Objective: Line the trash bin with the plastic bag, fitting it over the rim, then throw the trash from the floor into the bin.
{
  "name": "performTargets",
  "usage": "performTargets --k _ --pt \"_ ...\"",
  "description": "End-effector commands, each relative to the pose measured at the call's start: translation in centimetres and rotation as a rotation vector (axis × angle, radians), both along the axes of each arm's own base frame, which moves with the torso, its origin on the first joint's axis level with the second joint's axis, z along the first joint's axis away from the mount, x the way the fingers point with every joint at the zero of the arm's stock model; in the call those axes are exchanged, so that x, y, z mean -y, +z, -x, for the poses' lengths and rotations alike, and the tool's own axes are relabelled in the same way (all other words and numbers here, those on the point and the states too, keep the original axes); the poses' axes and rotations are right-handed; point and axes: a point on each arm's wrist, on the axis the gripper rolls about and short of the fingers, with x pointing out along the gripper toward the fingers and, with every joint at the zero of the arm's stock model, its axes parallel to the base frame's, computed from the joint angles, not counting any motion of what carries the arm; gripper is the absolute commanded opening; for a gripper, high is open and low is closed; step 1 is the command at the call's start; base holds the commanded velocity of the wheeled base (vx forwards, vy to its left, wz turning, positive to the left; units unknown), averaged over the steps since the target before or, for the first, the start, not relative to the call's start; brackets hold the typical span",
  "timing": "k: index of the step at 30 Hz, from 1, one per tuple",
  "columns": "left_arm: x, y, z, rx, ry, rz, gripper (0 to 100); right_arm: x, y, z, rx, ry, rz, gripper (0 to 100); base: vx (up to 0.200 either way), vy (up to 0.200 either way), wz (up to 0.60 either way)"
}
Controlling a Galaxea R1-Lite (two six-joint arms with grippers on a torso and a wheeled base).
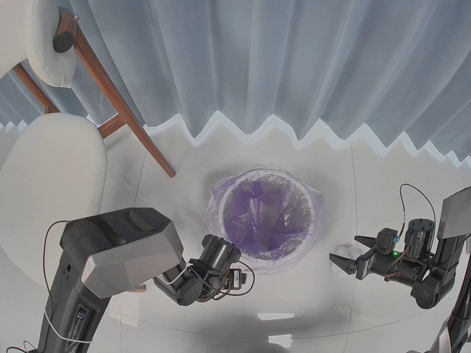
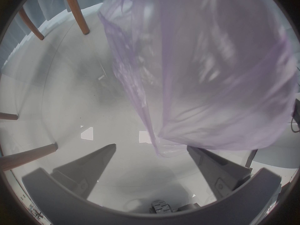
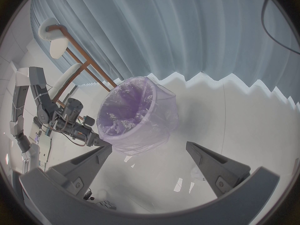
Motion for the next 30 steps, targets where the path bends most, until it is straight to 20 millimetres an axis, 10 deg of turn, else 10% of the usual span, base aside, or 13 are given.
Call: performTargets --k 1,17,30 --pt "-1.4 5.8 2.5 0.044 -0.022 0.043 100 0.4 0.1 0.0 0.011 -0.015 -0.002 100 0.0 0.0 0.0" --pt "-13.4 21.8 15.9 0.353 0.007 0.346 100 2.1 0.4 0.8 -0.074 -0.136 -0.113 100 0.0 0.0 0.0" --pt "-20.6 20.6 21.1 0.511 0.177 0.433 100 2.4 0.8 3.1 -0.107 -0.233 -0.072 100 0.0 0.0 0.0"
